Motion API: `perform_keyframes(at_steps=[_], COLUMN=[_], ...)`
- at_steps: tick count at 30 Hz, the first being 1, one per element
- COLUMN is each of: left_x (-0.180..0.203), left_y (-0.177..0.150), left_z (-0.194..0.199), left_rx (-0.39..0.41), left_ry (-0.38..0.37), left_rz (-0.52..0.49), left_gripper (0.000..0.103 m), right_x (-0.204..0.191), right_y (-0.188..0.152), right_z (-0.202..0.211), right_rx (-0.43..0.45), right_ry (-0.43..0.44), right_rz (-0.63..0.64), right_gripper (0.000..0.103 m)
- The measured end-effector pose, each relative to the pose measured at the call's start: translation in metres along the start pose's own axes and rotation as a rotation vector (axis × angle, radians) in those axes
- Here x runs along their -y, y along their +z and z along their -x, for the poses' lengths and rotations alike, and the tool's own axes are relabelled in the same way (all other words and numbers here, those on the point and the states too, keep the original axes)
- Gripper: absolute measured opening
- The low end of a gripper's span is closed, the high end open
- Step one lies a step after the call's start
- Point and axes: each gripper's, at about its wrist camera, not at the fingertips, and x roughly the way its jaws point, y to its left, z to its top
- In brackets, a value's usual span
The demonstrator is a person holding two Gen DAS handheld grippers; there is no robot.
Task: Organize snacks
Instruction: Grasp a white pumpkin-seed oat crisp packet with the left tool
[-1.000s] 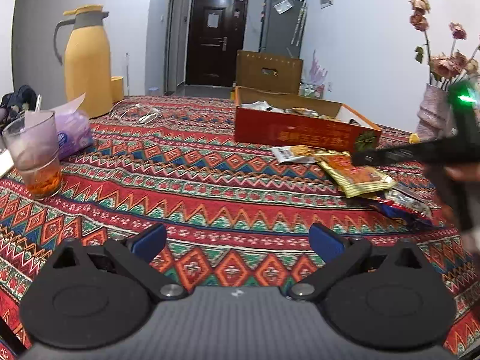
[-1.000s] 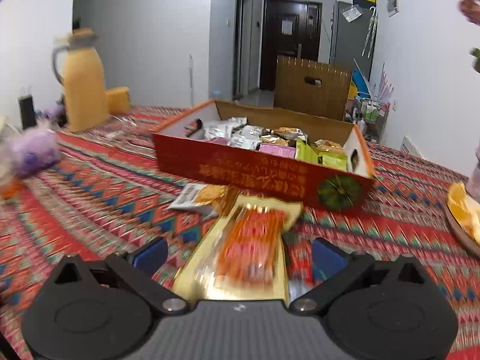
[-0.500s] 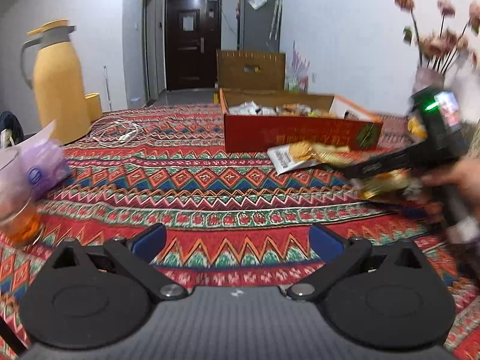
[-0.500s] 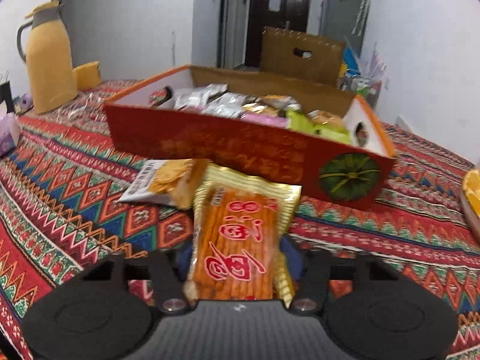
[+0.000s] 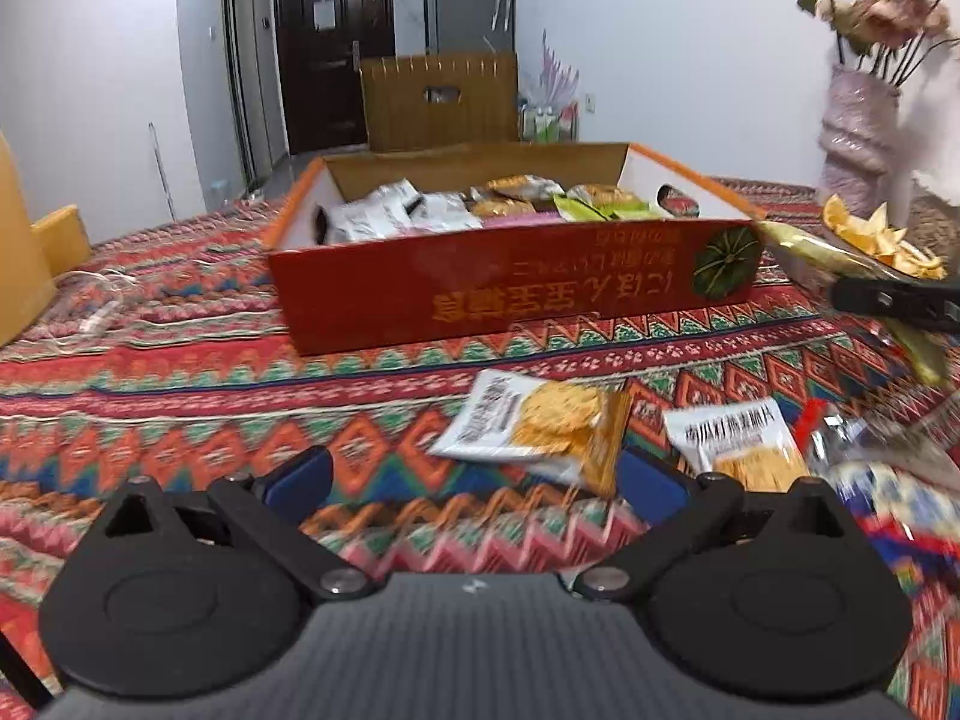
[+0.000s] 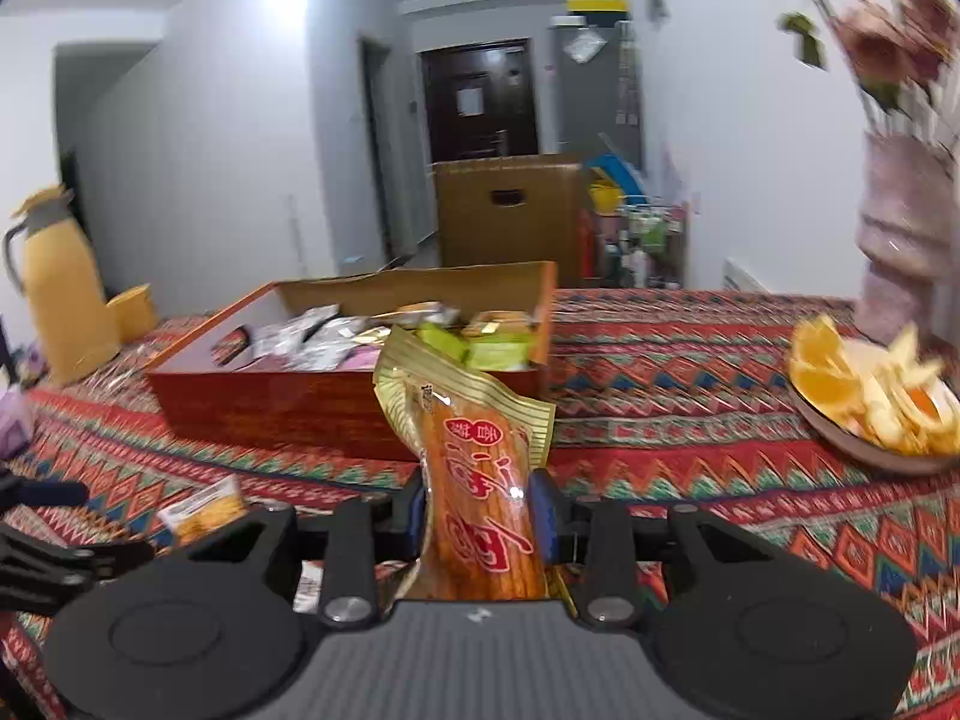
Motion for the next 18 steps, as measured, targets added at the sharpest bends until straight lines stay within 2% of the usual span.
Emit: perform_keyframes(at_steps=[4,6,7,10,14,18], left_x=[0.012,0.012,0.011,0.018,0.023,0.018], left_y=[0.009,0.011,0.011,0.010,0.005,-0.006], left_z=[-0.031,-0.041,-0.043,-0.038,-0.024,0.014], left_rx=[-0.029,-0.046,-0.042,-0.027,-0.052,-0.014], left_ry=[-0.001,-0.017,-0.033,-0.077,-0.131,-0.119], left_rz=[-0.018,-0.012,-0.003,-0.045,-0.048,0.019], left_gripper=[0.102,0.089,0.075,0.064,0.061,0.061], right_x=[0.009,0.010,0.010,0.008,0.005,0.003], right_y=[-0.010,-0.011,-0.012,-0.013,-0.015,-0.017], right_z=[-0.003,0.000,0.001,0.003,0.007,0.008], right_rx=[0.000,0.012,0.018,0.018,0.019,0.026], right_ry=[-0.004,0.005,0.013,0.020,0.022,0.020], right_rz=[-0.011,-0.009,-0.008,0.001,0.005,0.017], right_gripper=[0.034,0.034,0.034,0.034,0.034,0.034])
